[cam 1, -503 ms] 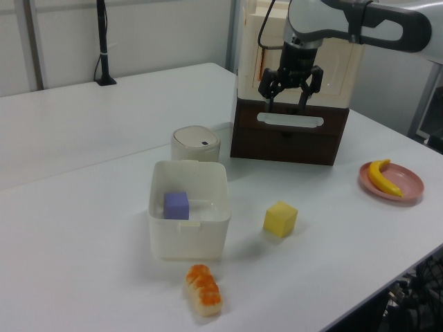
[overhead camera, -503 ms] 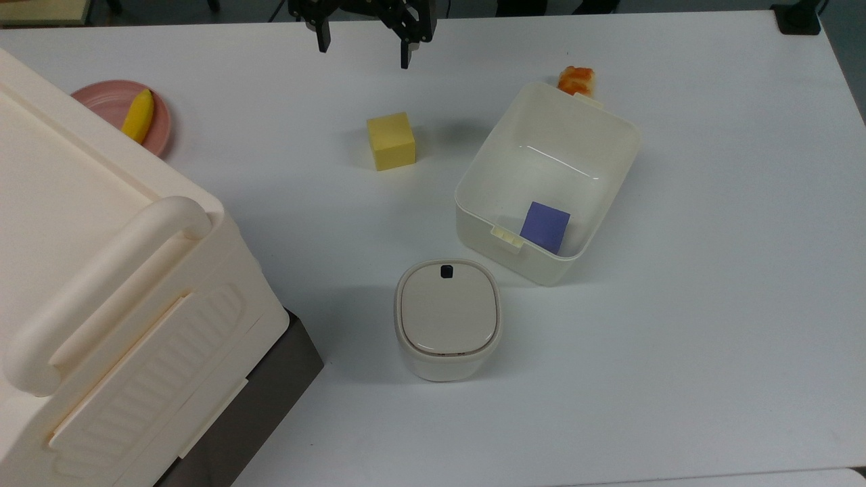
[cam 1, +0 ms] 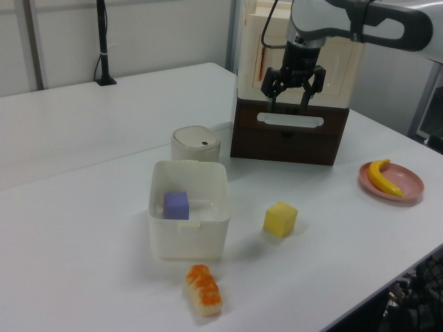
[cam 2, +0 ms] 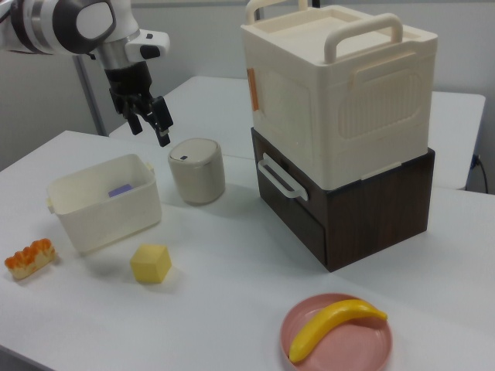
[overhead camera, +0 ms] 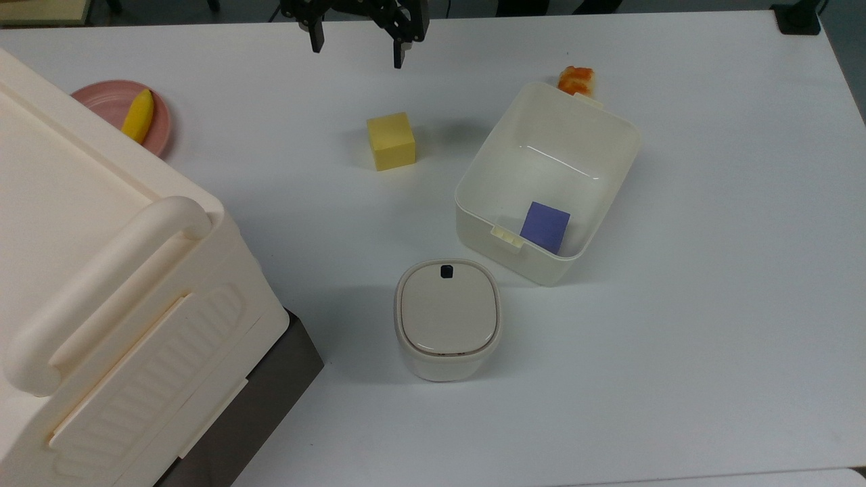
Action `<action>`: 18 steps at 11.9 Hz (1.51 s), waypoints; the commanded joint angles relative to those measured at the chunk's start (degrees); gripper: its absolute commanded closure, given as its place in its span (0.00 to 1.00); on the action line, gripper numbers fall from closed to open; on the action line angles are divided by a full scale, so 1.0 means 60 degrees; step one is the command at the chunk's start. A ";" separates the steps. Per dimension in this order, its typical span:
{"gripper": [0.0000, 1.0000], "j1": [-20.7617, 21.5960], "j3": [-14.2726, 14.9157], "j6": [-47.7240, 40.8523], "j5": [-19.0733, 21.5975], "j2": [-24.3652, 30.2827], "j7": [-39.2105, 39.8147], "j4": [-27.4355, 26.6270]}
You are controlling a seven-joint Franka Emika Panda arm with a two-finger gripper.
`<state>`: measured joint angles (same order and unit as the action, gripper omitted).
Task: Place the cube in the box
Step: 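Lower the open gripper down over the yellow cube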
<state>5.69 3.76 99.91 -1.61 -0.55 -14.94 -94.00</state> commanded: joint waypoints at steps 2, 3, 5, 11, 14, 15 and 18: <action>0.00 0.0077 0.0106 0.0253 0.0253 0.0180 0.0277 -0.0242; 0.00 0.0062 0.0106 0.0253 0.0253 0.0180 0.0263 -0.0242; 0.00 0.0062 0.0091 0.0238 0.0253 0.0267 0.0480 -0.0417; 0.00 0.0705 -0.0026 0.0384 0.0107 0.1173 0.2806 -0.3047; 0.00 0.0765 -0.0012 0.1071 0.0107 0.1616 0.3588 -0.4342; 0.00 0.0780 -0.0011 0.1581 0.0107 0.1630 0.3660 -0.4808; 0.00 0.0707 0.0003 0.2785 -0.0199 0.1208 0.3719 -0.5573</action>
<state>9.82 3.19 111.82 -1.56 6.74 5.66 -123.02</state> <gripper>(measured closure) 0.000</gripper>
